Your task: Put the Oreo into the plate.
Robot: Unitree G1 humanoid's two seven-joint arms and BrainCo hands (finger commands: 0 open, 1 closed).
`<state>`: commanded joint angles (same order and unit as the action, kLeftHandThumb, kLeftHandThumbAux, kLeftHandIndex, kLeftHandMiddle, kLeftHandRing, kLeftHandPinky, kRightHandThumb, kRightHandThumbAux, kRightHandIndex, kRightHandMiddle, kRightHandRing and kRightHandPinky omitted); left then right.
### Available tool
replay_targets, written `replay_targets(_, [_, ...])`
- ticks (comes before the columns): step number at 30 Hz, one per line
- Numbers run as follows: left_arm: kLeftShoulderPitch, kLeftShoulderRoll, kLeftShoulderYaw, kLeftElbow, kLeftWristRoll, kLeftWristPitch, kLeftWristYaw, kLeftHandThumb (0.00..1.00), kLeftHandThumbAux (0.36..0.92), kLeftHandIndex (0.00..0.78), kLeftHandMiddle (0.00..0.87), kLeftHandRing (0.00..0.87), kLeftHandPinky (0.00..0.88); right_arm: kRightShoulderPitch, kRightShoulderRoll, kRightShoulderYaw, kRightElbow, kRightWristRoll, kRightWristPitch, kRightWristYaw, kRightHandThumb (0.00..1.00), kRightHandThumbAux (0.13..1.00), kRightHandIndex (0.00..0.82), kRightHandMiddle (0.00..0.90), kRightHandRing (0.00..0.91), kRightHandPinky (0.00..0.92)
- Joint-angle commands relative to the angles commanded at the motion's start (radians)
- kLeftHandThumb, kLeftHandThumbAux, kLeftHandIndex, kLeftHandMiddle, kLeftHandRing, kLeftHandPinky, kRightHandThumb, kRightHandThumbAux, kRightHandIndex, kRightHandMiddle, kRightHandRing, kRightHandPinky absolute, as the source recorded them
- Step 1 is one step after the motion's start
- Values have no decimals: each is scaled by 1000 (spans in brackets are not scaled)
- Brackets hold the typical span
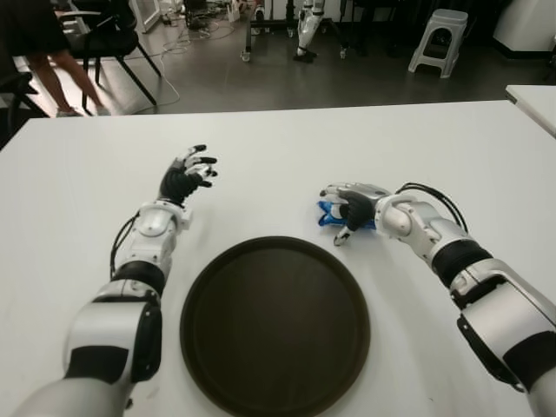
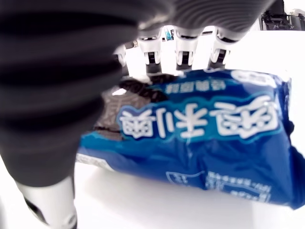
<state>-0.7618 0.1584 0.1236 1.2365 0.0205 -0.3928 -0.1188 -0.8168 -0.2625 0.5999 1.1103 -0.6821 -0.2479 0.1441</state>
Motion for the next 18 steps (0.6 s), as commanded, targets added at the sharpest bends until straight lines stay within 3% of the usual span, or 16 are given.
replay_targets(18, [3,1,5,-2,-5,-10,-5,242,681,175,303,348,405,-3,-11,6,-33,-4,38,34,0,758,117,127,116,107])
